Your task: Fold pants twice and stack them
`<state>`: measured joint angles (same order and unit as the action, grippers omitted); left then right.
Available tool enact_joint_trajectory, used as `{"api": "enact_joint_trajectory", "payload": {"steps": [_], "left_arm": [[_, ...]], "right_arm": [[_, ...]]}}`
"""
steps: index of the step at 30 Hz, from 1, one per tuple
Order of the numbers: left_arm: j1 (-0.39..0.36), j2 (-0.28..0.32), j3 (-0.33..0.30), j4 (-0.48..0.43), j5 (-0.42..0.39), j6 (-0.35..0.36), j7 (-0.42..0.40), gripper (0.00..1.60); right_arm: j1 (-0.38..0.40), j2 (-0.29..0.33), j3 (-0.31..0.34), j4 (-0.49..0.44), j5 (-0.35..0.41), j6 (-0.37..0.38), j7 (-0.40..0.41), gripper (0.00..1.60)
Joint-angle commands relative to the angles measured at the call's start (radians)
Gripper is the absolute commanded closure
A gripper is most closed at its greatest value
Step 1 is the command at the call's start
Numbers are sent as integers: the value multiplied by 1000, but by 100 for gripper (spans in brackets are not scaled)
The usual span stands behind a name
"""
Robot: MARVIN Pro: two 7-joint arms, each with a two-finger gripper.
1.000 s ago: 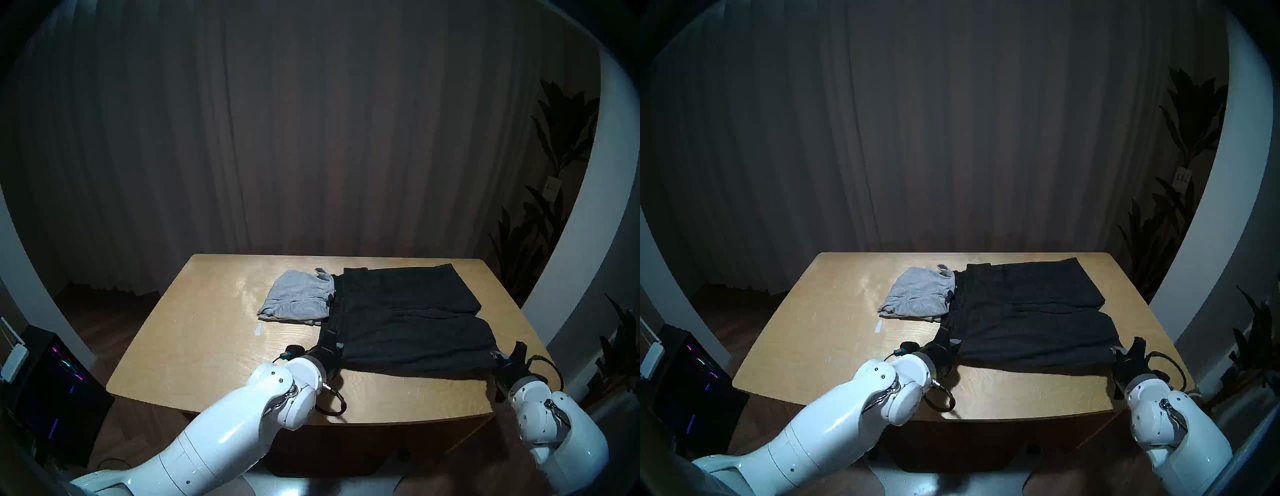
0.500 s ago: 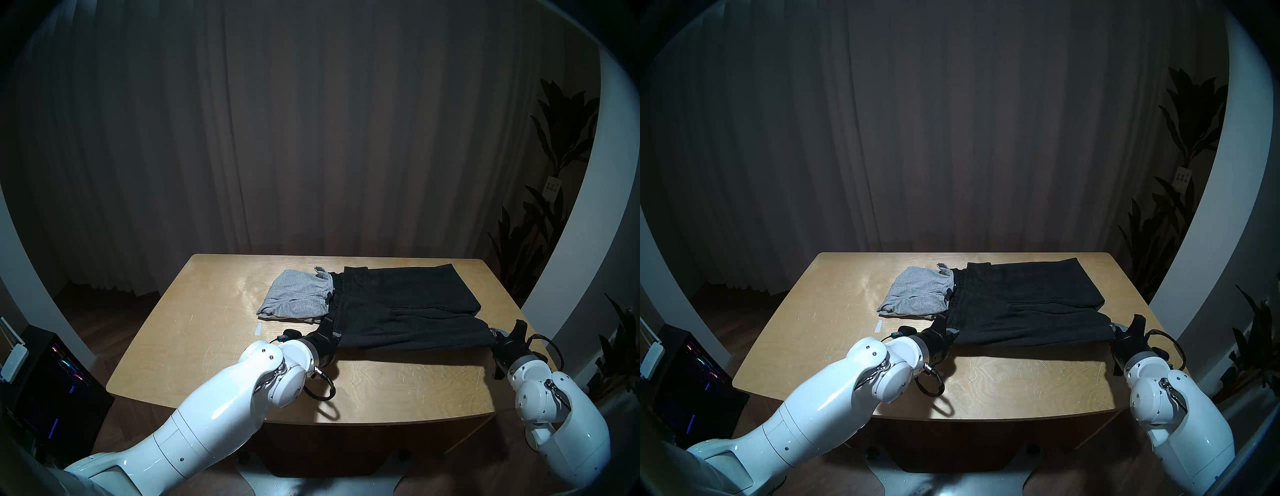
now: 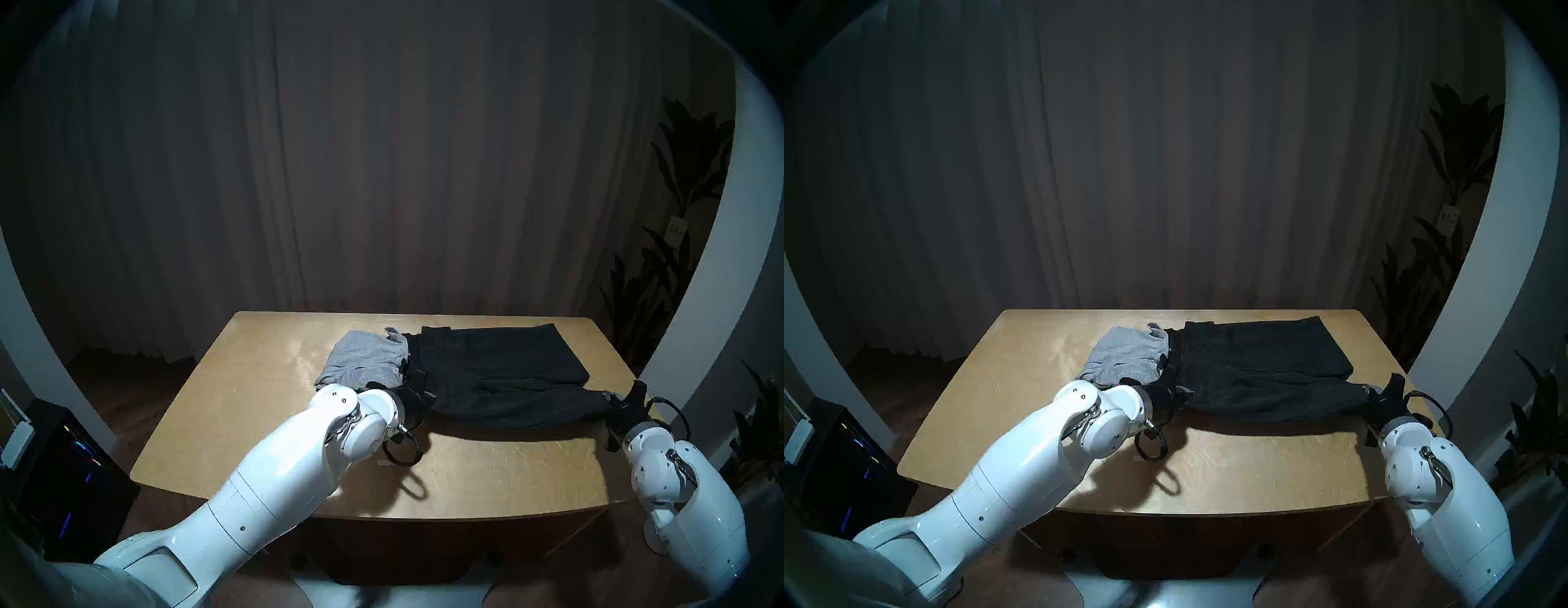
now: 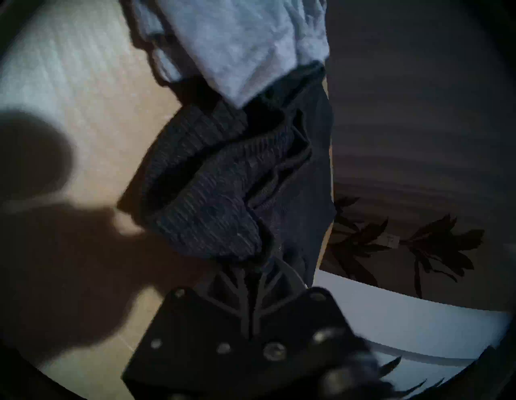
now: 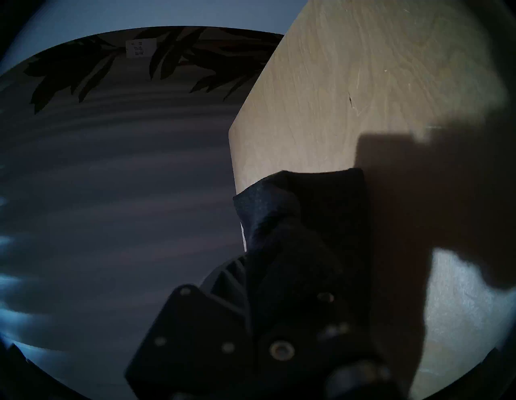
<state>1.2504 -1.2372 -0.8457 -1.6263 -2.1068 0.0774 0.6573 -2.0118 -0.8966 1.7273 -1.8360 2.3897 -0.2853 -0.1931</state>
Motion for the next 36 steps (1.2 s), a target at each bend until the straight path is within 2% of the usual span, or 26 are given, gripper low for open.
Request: {"api": "enact_joint_trajectory", "payload": {"steps": [1,5,10,11,19,27,36], "left_arm": [[-109,-45,-24,19,-13,54,11,160],[-148,-67,-37,62,-21,55,54,160],[-185,-126,-65,128,-73,12,130,160],[-187,-133,-71,137,-75,11,136,160],[-249,-195,-102,233,-118,-53,224,160],[-310,-248,-122,298,-123,-101,269,160],[-389,-304,-129,369,-119,-140,303,160]], "right_arm": [[102,18,-11,26,29,7,-41,160],[144,25,-16,48,40,17,-61,160],[209,23,-10,73,84,11,-113,160],[198,33,-3,65,90,7,-119,160],[295,47,-12,77,138,-32,-224,160],[361,68,-34,72,162,-69,-300,160],[462,71,-54,107,198,-115,-375,160]]}}
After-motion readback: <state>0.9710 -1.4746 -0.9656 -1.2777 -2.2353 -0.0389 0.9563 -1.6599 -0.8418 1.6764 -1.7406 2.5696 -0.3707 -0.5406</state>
